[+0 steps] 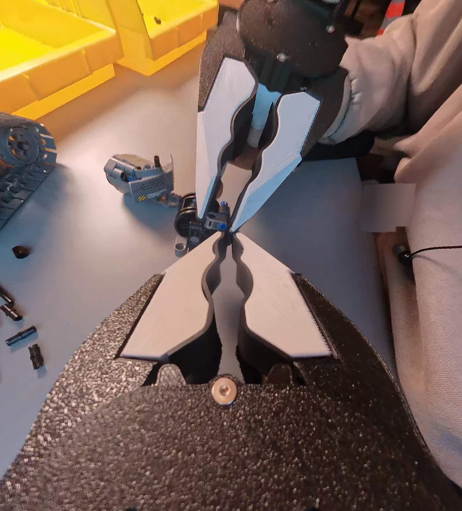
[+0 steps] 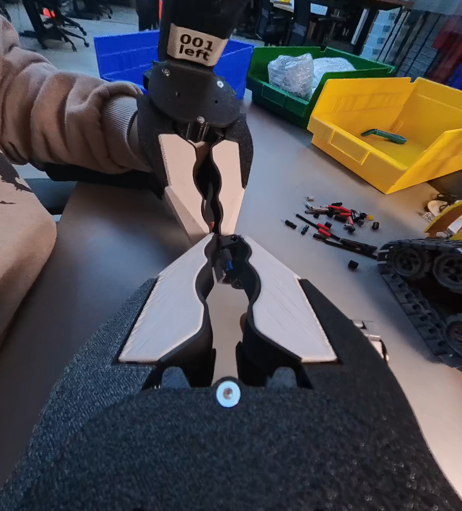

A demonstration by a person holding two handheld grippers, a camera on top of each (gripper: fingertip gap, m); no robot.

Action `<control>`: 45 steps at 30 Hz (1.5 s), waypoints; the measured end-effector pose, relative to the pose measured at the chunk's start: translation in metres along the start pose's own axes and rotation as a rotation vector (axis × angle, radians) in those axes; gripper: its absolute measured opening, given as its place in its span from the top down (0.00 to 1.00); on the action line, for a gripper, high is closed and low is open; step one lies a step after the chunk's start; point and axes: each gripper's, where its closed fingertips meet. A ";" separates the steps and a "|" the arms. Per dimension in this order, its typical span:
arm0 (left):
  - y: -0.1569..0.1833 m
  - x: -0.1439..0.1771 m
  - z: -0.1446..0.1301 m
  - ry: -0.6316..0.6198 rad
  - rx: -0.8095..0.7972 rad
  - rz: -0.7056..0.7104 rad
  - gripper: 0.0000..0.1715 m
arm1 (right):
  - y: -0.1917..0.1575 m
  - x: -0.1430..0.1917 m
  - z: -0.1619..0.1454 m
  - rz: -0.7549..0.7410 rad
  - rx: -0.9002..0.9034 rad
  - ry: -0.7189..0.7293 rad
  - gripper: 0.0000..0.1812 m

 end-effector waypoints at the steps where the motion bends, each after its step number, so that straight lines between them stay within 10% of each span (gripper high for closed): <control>1: 0.002 0.002 0.005 0.035 -0.012 -0.006 0.99 | 0.001 0.001 0.005 0.004 -0.013 0.024 0.93; 9: 0.002 0.041 0.044 0.359 0.033 -0.067 0.99 | 0.020 0.024 0.034 -0.042 0.006 0.173 0.90; 17: 0.008 0.029 0.039 0.361 0.141 -0.178 0.99 | 0.018 0.020 0.030 -0.146 0.234 0.174 0.87; 21: 0.014 0.018 0.039 0.380 0.251 -0.264 0.99 | 0.007 0.009 0.007 -0.104 0.297 0.063 0.70; 27: 0.023 0.016 0.040 0.401 0.315 -0.358 0.96 | 0.008 0.009 0.007 -0.075 0.247 0.061 0.80; 32: 0.039 0.018 0.033 0.235 0.137 -0.328 0.82 | -0.001 0.009 0.006 0.023 0.174 0.042 0.81; 38: 0.011 0.044 0.033 0.194 -0.066 -0.031 0.83 | -0.009 0.016 0.006 0.145 0.066 0.041 0.85; 45: 0.033 0.025 0.025 0.073 -0.248 -0.095 0.96 | -0.035 0.023 0.009 0.311 0.002 0.050 0.85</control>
Point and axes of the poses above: each gripper's, where its closed fingertips meet, x back along the fingers, z out of its top, y = z × x across the jaws, and after that the axes turned 15 degrees about -z, right-handed
